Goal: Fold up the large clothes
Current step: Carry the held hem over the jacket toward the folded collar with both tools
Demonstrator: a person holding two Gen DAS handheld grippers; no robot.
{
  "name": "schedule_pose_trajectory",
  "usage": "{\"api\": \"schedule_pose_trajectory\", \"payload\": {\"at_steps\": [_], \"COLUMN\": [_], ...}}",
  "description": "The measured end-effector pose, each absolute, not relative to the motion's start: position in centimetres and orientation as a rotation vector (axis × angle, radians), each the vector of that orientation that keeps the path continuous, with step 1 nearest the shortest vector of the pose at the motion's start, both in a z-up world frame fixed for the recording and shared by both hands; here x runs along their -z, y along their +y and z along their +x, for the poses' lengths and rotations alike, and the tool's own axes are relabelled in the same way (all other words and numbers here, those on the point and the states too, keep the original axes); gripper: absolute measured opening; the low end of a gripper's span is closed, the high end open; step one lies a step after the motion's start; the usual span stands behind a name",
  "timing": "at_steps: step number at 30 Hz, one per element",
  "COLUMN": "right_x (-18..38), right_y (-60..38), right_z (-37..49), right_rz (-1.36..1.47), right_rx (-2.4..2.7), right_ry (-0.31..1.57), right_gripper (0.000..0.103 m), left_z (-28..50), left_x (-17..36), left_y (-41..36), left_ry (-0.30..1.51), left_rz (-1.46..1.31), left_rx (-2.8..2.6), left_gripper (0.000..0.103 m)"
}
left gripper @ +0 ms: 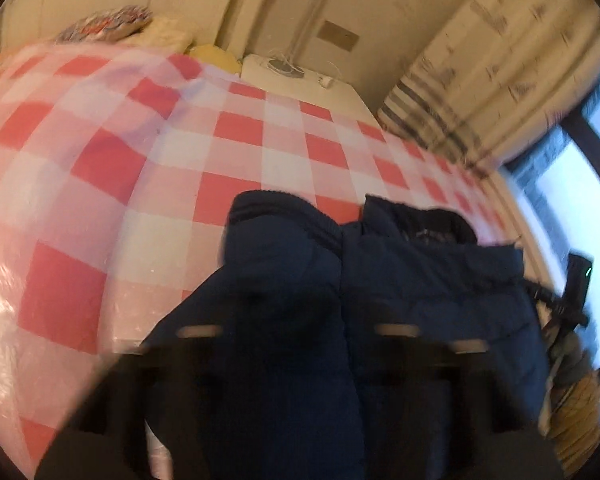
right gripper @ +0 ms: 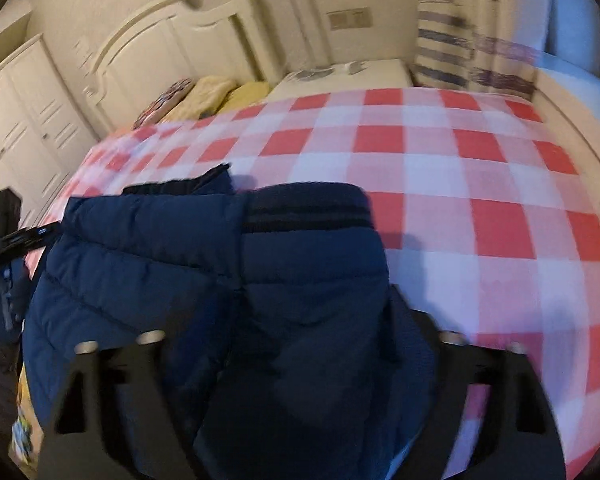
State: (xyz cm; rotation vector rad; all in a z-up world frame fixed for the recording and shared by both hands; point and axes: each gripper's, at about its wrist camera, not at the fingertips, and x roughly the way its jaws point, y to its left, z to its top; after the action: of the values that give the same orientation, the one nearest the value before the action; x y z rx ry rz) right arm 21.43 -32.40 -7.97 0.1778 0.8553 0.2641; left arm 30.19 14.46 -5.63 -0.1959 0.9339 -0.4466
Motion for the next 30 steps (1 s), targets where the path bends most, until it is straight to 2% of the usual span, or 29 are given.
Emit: {"api": "schedule_pose_trajectory", "payload": {"at_steps": [1, 4, 7, 11, 17, 22, 24, 27, 28, 29, 30], "right_x": [7.2, 3.6, 0.3, -0.8, 3.2, 8.4, 8.6, 8.6, 8.9, 8.9, 8.9], "right_y": [-32.3, -32.8, -32.6, -32.4, -32.8, -33.4, -33.3, -33.8, -34.2, -34.5, -34.7], "right_z": [20.7, 17.4, 15.6, 17.8, 23.3, 25.8, 25.8, 25.8, 25.8, 25.8, 25.7], "right_rz": [0.161, 0.185, 0.157, 0.175, 0.207, 0.262, 0.260, 0.283, 0.306, 0.331, 0.347], "right_rx": [-0.247, -0.234, -0.202, -0.135, -0.023, -0.005, -0.008, 0.001, 0.016, 0.024, 0.031], "right_ry": [0.810, 0.639, 0.563, 0.600, 0.723, 0.822, 0.819, 0.842, 0.854, 0.867, 0.880], "right_gripper": [0.026, 0.016, 0.016, 0.016, 0.016, 0.016, 0.016, 0.017, 0.020, 0.022, 0.024], "left_z": [29.2, 26.1, 25.1, 27.3, 33.3, 35.6, 35.7, 35.8, 35.7, 35.4, 35.0], "left_x": [4.8, 1.5, -1.8, -3.2, 1.2, 6.4, 6.9, 6.6, 6.4, 6.0, 5.4], "left_y": [14.5, 15.4, 16.3, 15.8, 13.9, 14.2, 14.4, 14.2, 14.3, 14.7, 14.9], "left_ry": [0.893, 0.761, 0.712, 0.764, 0.861, 0.921, 0.929, 0.930, 0.915, 0.894, 0.863], "left_rz": [-0.181, -0.173, -0.200, -0.240, -0.257, -0.263, -0.268, -0.213, -0.214, -0.232, -0.252], "left_rx": [0.463, 0.433, 0.429, 0.384, 0.255, 0.188, 0.190, 0.180, 0.170, 0.163, 0.158], "left_gripper": [0.006, 0.005, 0.005, 0.005, 0.005, 0.007, 0.008, 0.021, 0.034, 0.054, 0.063]}}
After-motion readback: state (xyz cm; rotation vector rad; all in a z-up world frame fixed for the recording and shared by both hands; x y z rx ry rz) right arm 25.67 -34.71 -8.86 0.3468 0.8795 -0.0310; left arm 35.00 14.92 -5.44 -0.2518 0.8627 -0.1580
